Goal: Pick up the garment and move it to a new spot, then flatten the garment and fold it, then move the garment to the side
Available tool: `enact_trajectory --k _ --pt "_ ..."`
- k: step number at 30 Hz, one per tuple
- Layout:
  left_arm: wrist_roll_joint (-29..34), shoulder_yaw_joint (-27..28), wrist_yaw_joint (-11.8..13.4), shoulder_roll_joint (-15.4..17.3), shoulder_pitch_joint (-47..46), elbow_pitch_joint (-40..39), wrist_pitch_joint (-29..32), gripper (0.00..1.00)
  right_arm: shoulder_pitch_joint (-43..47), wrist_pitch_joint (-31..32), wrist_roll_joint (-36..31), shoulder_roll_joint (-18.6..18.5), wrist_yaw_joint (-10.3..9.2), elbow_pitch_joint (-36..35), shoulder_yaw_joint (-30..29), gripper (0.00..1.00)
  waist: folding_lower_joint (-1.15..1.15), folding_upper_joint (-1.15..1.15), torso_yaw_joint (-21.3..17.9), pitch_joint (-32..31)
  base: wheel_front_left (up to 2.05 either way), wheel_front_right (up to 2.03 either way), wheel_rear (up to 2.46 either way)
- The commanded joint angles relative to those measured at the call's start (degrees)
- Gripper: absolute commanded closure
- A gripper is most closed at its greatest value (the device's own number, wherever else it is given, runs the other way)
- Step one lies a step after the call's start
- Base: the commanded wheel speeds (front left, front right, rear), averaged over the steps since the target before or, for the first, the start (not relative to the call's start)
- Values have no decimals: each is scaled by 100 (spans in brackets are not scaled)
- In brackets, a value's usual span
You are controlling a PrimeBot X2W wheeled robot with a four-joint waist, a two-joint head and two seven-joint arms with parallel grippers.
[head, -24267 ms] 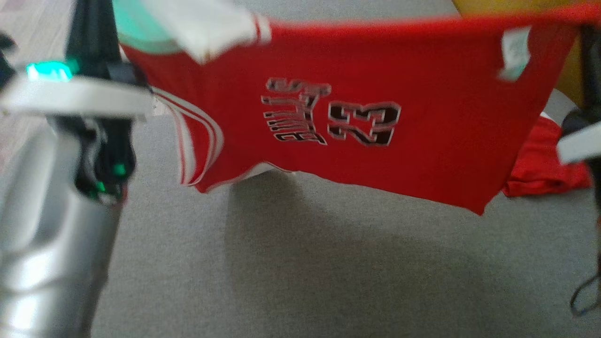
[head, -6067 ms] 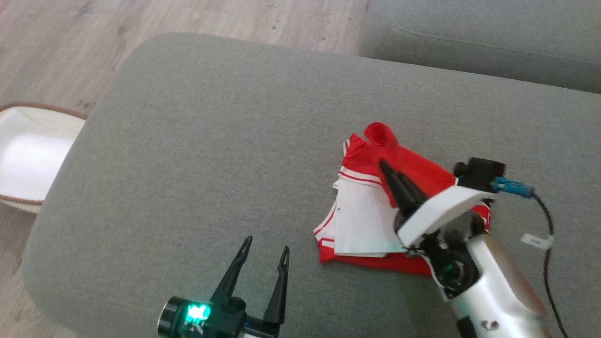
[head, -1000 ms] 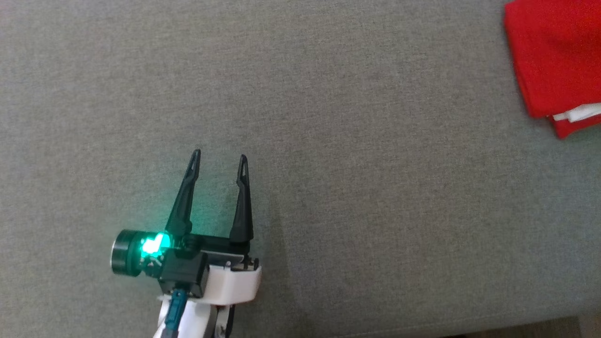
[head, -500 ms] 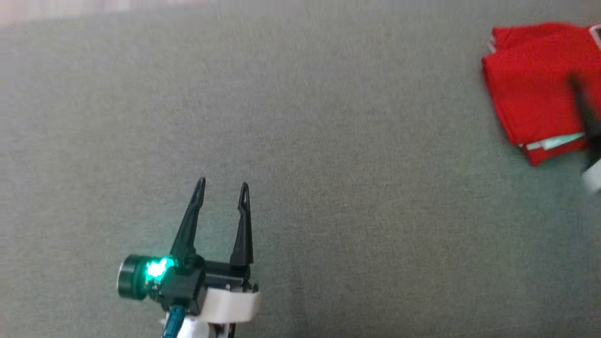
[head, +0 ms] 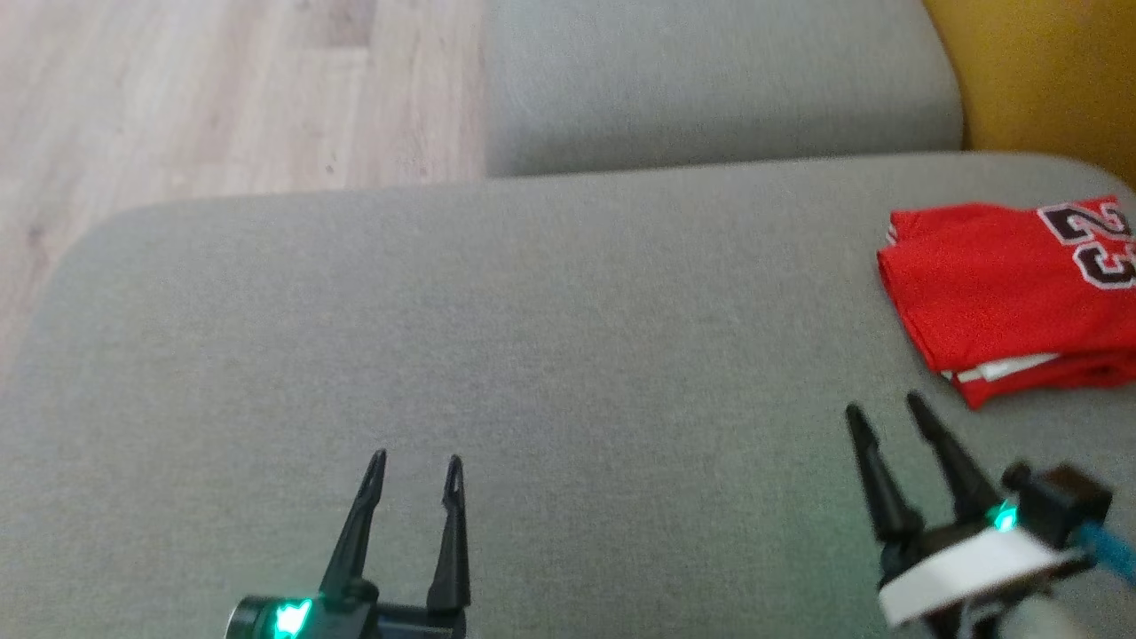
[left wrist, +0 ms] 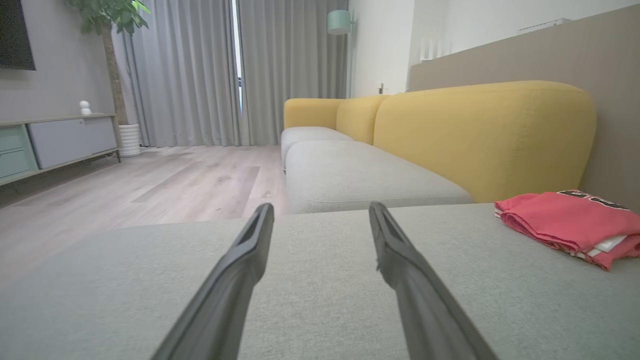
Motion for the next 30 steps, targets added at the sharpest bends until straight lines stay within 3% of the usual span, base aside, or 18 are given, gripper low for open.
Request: enact_trajectory --k 1,6,11,16,27,28,30 --pt "95 238 64 6 -41 -244 -29 0 57 -362 -181 161 -4 -117 3 0 2 0 140 -267 0 0 0" --pt "208 330 119 84 359 -383 -29 0 604 -547 -701 722 -4 -153 -368 0 2 0 138 -474 0 0 0" --pt "212 452 132 100 620 -459 -29 0 1030 -551 -1250 952 -4 -449 -633 0 2 0 122 -563 0 0 0" --pt "260 502 129 87 815 -504 -29 0 1327 -552 -1624 1065 -4 -665 -823 0 2 0 114 -627 0 0 0" --pt "252 576 87 39 872 -445 -29 0 1412 -553 -1691 1127 -4 -738 -1008 0 2 0 91 -663 0 0 0" --pt "204 385 82 109 1091 -265 1 100 1562 -474 -1649 1157 0 -511 -1091 100 2 0 91 -664 0 0 0" --pt "187 371 84 111 1115 -97 3 100 1567 -466 -1639 1156 0 -338 -1060 100 2 0 90 -664 0 0 0"
